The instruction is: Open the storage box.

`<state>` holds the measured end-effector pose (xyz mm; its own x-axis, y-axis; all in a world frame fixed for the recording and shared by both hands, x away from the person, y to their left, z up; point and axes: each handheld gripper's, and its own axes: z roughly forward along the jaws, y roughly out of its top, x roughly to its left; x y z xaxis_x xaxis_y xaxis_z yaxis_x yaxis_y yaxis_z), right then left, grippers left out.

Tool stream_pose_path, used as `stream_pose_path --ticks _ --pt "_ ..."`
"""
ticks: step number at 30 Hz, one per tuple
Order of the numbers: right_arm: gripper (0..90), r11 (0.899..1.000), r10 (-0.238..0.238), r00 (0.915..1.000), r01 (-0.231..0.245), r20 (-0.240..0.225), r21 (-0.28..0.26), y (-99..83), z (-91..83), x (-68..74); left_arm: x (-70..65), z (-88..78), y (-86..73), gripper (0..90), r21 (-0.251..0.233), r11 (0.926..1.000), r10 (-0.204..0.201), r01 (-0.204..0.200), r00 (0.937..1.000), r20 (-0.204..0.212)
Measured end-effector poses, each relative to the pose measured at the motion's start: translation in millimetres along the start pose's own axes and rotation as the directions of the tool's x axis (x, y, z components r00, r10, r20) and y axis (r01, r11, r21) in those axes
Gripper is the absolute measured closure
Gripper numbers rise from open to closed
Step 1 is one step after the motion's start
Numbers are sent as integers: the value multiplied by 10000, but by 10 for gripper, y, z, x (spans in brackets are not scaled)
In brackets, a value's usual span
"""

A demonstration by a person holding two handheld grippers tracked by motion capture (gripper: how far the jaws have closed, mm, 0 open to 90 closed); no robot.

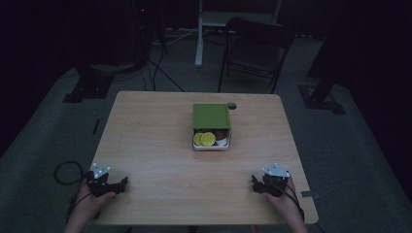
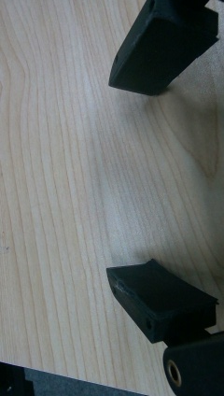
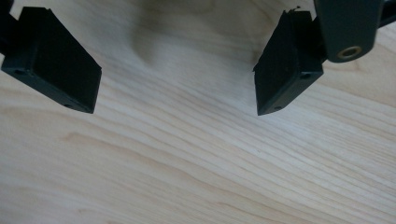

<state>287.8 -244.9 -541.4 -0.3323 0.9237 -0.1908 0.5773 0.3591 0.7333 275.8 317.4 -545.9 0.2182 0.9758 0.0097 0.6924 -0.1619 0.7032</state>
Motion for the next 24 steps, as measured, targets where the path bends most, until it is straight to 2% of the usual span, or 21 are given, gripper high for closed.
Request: stream_pose_path --ticks 3,6,7,8,13,16,17,22,23,24 --pt "145 9986 -522 9985 523 164 -79 47 19 87 0 0 0 99 -4 10000 0 0 10000 3" --pt "156 9919 -1237 9913 1248 442 -238 105 53 190 0 0 0 99 -2 10000 2 -2 10000 -1" --pt "156 9919 -1237 9913 1248 442 -238 105 53 190 0 0 0 99 -2 10000 2 -2 10000 -1" --pt "157 9847 -1687 9837 1710 627 -338 139 86 270 0 0 0 99 1 10000 1 -1 10000 0" --pt "157 9743 -2183 9741 2209 590 -435 189 154 416 0 0 0 99 -9 10000 -5 5 10000 1" --pt "157 9612 -2674 9600 2718 825 -476 227 173 485 1 -1 0 99 7 10000 15 -15 10000 0" --pt "157 9612 -2674 9600 2718 825 -476 227 173 485 1 -1 0 99 7 10000 15 -15 10000 0" --pt "181 9385 -3307 9378 3386 1060 -677 305 206 604 1 -1 0 99 6 10000 13 -13 10000 2" --pt "181 9385 -3307 9378 3386 1060 -677 305 206 604 1 -1 0 99 6 10000 13 -13 10000 2" --pt "186 9286 -3521 9278 3628 1235 -780 342 213 642 1 -1 0 99 5 10000 12 -12 10000 1"
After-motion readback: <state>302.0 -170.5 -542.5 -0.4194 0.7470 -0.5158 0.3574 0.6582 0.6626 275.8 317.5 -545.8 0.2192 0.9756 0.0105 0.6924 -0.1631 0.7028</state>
